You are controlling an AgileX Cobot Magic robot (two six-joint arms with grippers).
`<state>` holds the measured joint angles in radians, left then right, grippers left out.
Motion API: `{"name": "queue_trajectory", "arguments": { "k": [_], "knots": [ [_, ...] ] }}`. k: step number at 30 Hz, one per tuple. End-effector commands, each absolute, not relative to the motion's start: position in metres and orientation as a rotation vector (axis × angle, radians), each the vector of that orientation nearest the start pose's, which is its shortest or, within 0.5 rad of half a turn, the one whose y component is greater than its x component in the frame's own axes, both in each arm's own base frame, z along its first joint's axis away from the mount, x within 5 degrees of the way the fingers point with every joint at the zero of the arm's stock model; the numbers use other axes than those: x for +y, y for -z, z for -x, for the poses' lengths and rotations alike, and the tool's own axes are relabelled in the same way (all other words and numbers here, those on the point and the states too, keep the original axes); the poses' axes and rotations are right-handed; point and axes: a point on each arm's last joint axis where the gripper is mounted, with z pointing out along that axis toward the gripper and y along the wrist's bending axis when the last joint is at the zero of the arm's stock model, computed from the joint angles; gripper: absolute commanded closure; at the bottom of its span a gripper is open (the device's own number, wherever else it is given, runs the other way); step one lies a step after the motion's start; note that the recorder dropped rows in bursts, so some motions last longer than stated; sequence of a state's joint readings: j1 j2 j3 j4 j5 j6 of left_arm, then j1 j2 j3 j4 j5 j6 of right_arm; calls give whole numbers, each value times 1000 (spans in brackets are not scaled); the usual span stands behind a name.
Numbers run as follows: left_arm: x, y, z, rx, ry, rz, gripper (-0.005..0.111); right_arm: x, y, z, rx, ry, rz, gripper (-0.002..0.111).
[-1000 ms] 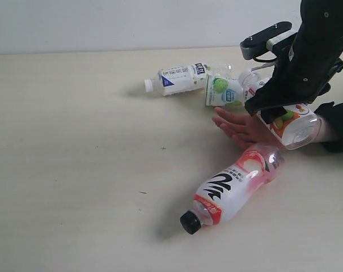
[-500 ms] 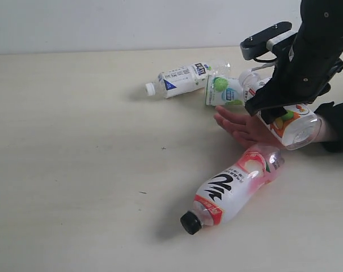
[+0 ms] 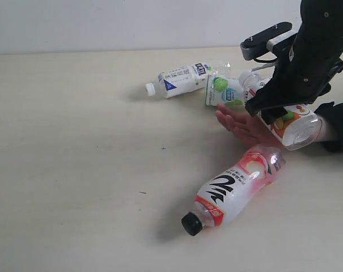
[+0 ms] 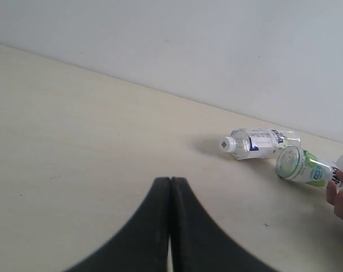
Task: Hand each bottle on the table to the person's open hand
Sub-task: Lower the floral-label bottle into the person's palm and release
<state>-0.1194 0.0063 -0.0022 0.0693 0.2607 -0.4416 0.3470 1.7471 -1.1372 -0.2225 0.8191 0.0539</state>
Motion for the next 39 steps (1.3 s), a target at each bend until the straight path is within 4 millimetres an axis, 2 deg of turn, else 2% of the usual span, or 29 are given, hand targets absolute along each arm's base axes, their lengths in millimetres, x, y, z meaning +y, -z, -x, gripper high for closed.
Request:
{"name": "queue_trajectory", "arguments": {
  "k": [1,7,9,29,33,39],
  "knots": [
    [-5,-190,-55,1737,345,228,107,98,-200,-322,2817,197,607,108],
    [-5,-190,-55,1737,345,228,107,99,-200,-321,2820,189,599,108],
    [-5,-190,-55,1737,345,228,107,99,-200,-321,2823,187,596,104],
    [-5,-190,-55,1737,345,228,107,98,-200,-318,2863,195,598,28],
    [-5,-190,-55,1737,345,228,107,98,-200,-318,2863,196,601,21],
    [-5,-190,-55,1737,345,228,107,98,-202,-317,2857,194,599,20]
  ]
}}
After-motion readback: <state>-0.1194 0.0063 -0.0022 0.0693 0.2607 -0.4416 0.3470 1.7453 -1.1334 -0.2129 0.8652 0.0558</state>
